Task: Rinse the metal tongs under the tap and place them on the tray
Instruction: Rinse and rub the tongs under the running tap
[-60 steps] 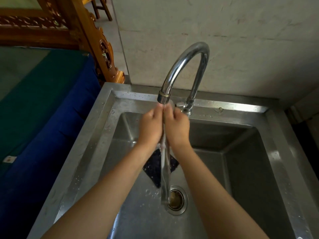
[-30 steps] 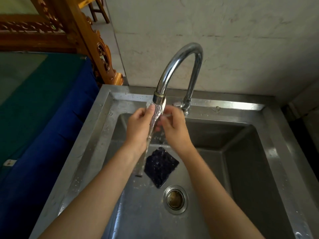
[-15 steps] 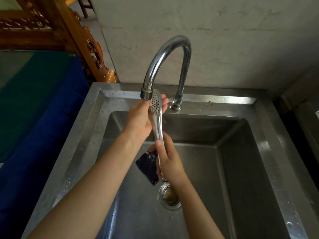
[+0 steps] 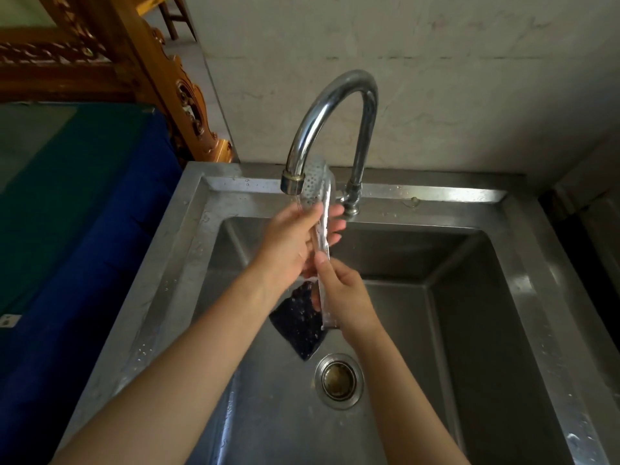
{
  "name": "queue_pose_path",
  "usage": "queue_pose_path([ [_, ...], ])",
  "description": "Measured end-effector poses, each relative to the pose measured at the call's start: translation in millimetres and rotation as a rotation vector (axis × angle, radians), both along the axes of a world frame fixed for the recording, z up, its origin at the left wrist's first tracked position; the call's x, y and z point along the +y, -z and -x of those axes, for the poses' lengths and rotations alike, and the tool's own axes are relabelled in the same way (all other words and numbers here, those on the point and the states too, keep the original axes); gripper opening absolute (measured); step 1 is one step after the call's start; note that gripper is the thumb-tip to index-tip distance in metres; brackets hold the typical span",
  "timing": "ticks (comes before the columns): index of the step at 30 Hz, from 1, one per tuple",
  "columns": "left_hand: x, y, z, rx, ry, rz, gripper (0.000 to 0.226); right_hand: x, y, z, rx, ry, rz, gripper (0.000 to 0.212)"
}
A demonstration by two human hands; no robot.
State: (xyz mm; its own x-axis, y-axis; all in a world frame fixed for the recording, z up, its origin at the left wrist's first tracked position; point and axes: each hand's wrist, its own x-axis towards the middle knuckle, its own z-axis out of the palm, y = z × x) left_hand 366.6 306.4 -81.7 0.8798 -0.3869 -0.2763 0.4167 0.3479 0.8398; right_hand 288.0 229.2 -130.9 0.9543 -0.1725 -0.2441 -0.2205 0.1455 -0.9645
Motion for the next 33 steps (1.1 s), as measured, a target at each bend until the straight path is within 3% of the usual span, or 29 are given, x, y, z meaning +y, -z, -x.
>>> queue_pose_path([
  [3, 13.9, -4.0, -8.4, 0.003, -0.099, -0.046, 0.014, 0.2, -4.9, -11.7, -0.035, -0.004, -0.051, 0.037],
  [9, 31.0, -21.5, -25.3, 0.062, -0.308, 0.091, 0.037, 18.0, -19.0, -46.8, -0.066, 0.012, -0.11, 0.023],
  [11, 36.6, -28.2, -28.8, 0.035, -0.34, 0.108, 0.036, 23.9, -22.2, -55.1, -0.103, -0.02, -0.214, 0.018],
  [15, 47.4, -34.7, -32.8, -0.067, -0.333, 0.137, 0.032, 32.8, -25.5, -63.6, -0.101, 0.013, -0.522, 0.019],
  [19, 49.9, -31.6, -30.6, -0.064, -0.259, 0.097, 0.038, 35.2, -29.3, -70.0, 0.048, 0.141, -0.645, 0.045],
  [22, 44.8, -26.8, -28.5, -0.069, -0.278, 0.123, 0.036, 29.3, -35.3, -75.4, -0.003, 0.107, -0.728, 0.035],
  [29, 34.6, -16.1, -36.9, -0.002, -0.368, 0.037, 0.046, 7.0, -45.6, -64.1, -0.139, -0.058, -0.579, 0.019],
  [33, 24.7, -9.2, -30.5, -0.011, -0.205, -0.016, 0.063, -5.5, -42.4, -36.2, -0.065, -0.008, -0.169, 0.011],
])
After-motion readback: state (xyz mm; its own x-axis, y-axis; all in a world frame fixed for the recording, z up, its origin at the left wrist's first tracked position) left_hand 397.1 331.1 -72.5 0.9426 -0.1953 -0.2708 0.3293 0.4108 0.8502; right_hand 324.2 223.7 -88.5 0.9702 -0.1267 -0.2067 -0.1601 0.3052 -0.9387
